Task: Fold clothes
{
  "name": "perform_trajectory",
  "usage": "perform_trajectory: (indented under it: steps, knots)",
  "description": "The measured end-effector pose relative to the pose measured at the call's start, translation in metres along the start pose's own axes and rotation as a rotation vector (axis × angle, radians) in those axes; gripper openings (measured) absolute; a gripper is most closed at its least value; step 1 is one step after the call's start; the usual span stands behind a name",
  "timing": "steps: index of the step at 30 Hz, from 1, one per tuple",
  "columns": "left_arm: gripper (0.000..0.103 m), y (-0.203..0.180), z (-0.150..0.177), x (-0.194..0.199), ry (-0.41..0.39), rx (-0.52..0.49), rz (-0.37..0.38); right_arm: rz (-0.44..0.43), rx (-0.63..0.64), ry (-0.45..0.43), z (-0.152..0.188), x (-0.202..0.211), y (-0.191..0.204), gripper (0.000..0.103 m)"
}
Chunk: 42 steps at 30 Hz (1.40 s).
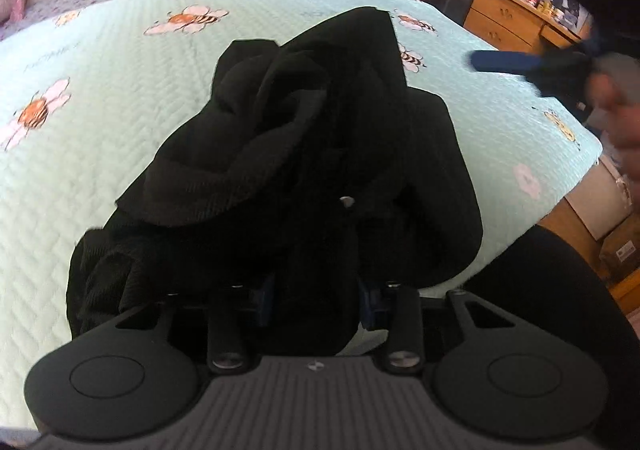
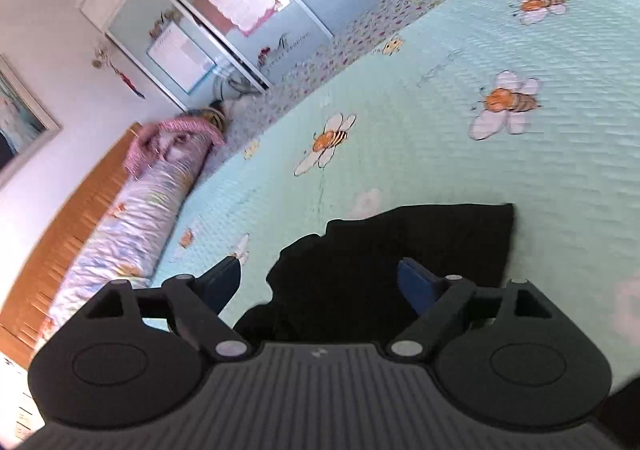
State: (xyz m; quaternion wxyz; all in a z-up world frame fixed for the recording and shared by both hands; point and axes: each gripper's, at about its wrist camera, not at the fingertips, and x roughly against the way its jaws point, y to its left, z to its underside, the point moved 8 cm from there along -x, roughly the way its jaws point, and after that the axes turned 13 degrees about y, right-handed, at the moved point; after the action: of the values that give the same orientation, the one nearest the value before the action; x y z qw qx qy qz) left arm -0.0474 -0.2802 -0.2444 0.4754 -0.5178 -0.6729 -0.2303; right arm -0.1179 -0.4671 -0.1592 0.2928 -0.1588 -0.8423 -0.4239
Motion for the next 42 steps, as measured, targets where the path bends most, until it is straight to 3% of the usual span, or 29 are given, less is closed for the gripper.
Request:
perform_trajectory:
  steps: [5, 7, 8, 9, 14, 18, 23, 28, 31, 34, 36, 39, 42]
  knots:
    - [0.042, 0.008, -0.001, 0.01, -0.017, 0.046, 0.021, 0.15, -0.042, 0.205, 0.004, -0.075, -0.013, 0.086]
    - [0.043, 0.012, -0.006, 0.022, -0.055, 0.08, 0.043, 0.185, -0.089, 0.25, 0.015, -0.093, -0.029, 0.059]
    - [0.044, 0.016, -0.009, 0.03, -0.085, 0.103, 0.06, 0.182, -0.117, 0.247, 0.021, -0.092, -0.037, 0.03]
    - [0.045, 0.022, -0.01, 0.038, -0.111, 0.126, 0.074, 0.162, -0.141, 0.24, 0.027, -0.088, -0.043, 0.02]
    - [0.056, 0.041, -0.021, 0.054, -0.152, 0.203, 0.113, 0.055, -0.144, 0.147, 0.044, -0.039, -0.057, 0.005]
    - [0.068, 0.033, -0.031, 0.048, -0.139, 0.2, 0.128, 0.081, -0.092, 0.187, 0.072, -0.008, -0.059, 0.004]
    - [0.071, 0.018, -0.04, 0.015, -0.039, 0.248, 0.21, 0.091, -0.062, 0.286, 0.118, 0.0, -0.059, 0.004]
    - [0.074, 0.01, -0.02, -0.011, 0.043, 0.24, 0.177, 0.053, 0.021, 0.374, 0.15, 0.011, -0.03, 0.006]
    - [0.073, 0.012, -0.017, -0.009, 0.035, 0.237, 0.17, 0.014, -0.008, 0.318, 0.125, 0.032, -0.023, 0.019]
    - [0.072, 0.011, -0.016, -0.009, 0.036, 0.237, 0.156, 0.011, 0.012, 0.224, 0.092, 0.052, -0.011, 0.044]
    - [0.072, 0.01, -0.017, -0.008, 0.042, 0.231, 0.147, 0.026, 0.05, 0.149, 0.067, 0.057, 0.0, 0.067]
    - [0.073, 0.01, -0.019, -0.01, 0.051, 0.22, 0.136, 0.023, 0.097, 0.059, 0.032, 0.049, 0.018, 0.073]
    - [0.073, 0.009, -0.019, -0.012, 0.058, 0.206, 0.123, 0.053, 0.138, 0.088, 0.009, 0.003, 0.029, 0.082]
